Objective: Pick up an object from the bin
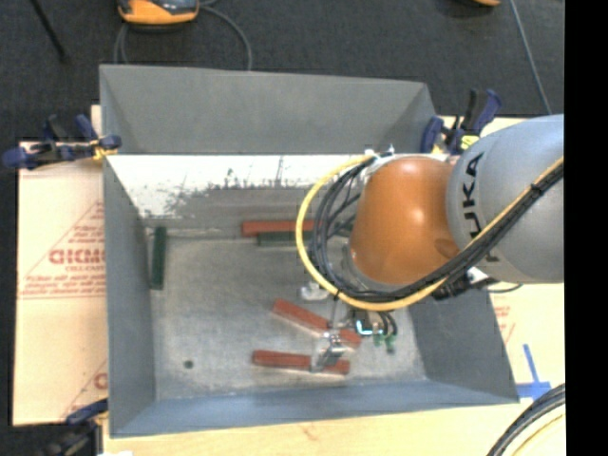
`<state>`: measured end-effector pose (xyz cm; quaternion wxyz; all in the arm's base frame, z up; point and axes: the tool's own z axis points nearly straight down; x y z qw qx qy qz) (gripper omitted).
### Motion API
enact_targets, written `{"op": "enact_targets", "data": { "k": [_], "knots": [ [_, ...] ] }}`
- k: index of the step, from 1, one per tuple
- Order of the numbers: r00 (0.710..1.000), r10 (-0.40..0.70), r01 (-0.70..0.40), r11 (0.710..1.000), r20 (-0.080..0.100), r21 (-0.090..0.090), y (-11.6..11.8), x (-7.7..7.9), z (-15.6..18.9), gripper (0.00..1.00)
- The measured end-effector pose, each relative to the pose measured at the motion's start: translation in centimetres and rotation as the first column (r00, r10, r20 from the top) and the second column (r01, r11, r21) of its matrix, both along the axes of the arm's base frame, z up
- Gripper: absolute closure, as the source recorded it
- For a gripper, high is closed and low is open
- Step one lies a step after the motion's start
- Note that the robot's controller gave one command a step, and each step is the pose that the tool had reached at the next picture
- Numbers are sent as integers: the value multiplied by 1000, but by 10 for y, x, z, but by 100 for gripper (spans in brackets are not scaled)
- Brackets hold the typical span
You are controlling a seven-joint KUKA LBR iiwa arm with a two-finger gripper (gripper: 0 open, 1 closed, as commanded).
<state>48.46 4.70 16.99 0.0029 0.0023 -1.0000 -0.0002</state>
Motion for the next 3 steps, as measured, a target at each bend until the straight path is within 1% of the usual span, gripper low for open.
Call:
{"op": "enact_targets", "data": {
  "k": [1,2,3],
  "knots": [
    [1000,-2,2,1000,8,1,0,2,4,0],
    [996,-94,94,996,12,2,9,-7,-70,0],
    [999,-53,53,999,9,0,7,-10,-74,0]
  ]
}}
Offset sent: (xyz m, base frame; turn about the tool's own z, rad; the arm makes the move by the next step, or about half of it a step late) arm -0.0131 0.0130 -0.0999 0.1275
